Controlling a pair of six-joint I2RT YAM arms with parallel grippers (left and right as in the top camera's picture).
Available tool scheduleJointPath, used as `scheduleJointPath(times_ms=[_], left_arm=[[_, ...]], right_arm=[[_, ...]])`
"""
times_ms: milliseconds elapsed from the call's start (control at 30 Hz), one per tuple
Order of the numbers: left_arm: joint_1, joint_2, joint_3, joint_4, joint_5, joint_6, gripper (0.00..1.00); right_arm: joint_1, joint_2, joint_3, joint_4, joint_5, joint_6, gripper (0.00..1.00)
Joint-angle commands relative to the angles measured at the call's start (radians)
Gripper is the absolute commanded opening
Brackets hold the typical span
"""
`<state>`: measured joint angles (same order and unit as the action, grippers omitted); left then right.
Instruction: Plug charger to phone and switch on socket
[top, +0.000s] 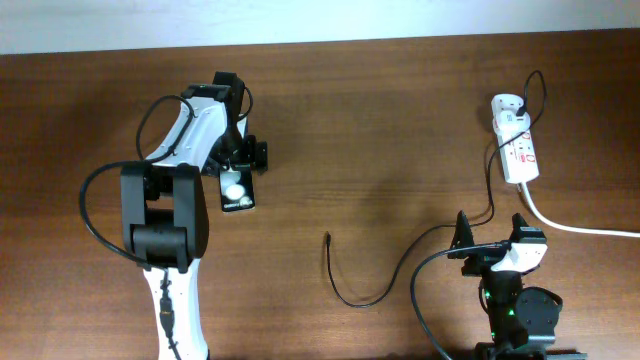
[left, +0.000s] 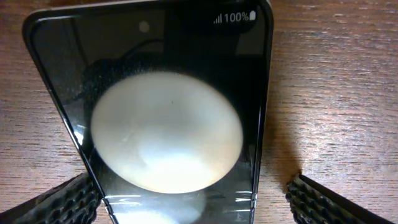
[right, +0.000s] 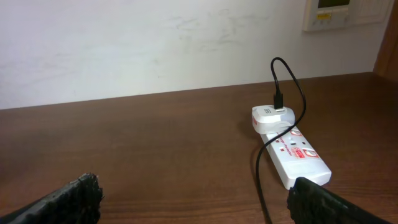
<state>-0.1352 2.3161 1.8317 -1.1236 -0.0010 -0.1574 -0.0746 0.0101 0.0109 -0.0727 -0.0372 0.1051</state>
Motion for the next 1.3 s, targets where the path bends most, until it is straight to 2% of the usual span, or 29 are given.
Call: scheduleJointPath(times_ms=[0, 100, 233, 500, 700, 800, 1267], left_arm=[[-0.001, 0.035, 0.002, 0.05, -0.047, 0.001, 0.99], [-0.002, 0.035, 0.002, 0.104, -0.036, 0.002, 0.99], [-0.002, 0.035, 0.002, 0.12, 0.065, 0.077, 0.99], [-0.002, 0.035, 0.002, 0.118, -0.102, 0.005, 0.99], [-0.002, 0.034, 0.002, 0.098, -0.103, -0.014, 0.99], [-0.002, 0.034, 0.002, 0.078, -0.157, -0.056, 0.99], [-0.005, 0.035, 0.002, 0.031, -0.077, -0.05, 0.99]], right_arm=[[0.01, -0.006, -0.005, -0.006, 0.008, 0.005, 0.99], [0.01, -0.006, -0.005, -0.006, 0.008, 0.005, 0.99], [0.01, -0.006, -0.005, -0.006, 0.008, 0.005, 0.99], [0.01, -0.006, -0.005, -0.006, 0.008, 0.005, 0.99], [0.01, -0.006, -0.005, -0.006, 0.008, 0.005, 0.99], [0.01, -0.006, -0.005, -0.006, 0.008, 0.005, 0.99], [0.01, -0.006, -0.005, -0.006, 0.008, 0.005, 0.99]])
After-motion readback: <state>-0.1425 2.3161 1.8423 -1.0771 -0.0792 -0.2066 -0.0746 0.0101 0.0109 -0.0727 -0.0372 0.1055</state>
